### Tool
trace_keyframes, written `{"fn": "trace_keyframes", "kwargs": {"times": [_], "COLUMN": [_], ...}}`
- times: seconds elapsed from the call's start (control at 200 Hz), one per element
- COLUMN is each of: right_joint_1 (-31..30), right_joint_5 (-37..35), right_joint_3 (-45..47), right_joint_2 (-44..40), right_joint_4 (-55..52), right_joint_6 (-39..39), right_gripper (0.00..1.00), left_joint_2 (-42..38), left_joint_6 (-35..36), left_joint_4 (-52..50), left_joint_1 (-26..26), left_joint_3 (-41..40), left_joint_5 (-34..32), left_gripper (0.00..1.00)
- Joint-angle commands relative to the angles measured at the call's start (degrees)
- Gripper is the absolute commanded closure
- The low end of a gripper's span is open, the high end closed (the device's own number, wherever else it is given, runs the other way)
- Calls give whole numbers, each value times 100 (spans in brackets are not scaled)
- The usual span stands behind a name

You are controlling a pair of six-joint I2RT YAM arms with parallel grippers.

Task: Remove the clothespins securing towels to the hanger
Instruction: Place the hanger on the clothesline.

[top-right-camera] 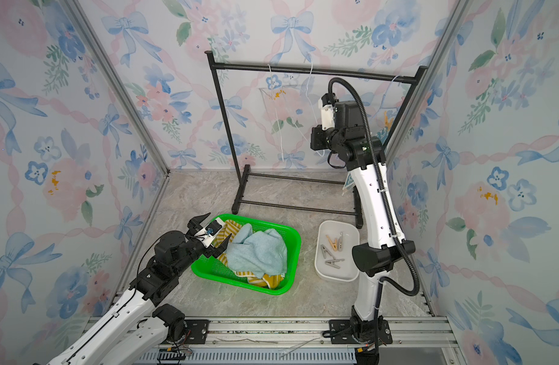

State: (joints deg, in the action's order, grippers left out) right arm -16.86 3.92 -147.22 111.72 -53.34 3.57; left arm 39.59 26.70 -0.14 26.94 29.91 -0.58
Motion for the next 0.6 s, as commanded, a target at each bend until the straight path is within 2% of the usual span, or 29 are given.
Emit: {"fn": "trace_keyframes", "kwargs": {"times": [0.0,0.05,0.32,0.595], "right_joint_1": [43,51,43,44], "right_joint_5": [133,152,201,184], "right_joint_3": [-64,-20,360,543], "right_joint_2": [43,43,-213,-591], "right_joint_4": [-116,-128,-137,-146], "right_joint_6": [69,69,-10,-76], "right_gripper": [100,100,86,65], "left_joint_2": [36,40,74,70], "left_joint_6": [-112,-112,-111,-121], "left_joint_4": [32,32,32,41], "left_joint_1": [-56,-65,-92,-127], "left_joint_3": [-20,-20,-11,-3], "left_joint_5": [108,126,189,235], "left_gripper": [2,2,2,2]}}
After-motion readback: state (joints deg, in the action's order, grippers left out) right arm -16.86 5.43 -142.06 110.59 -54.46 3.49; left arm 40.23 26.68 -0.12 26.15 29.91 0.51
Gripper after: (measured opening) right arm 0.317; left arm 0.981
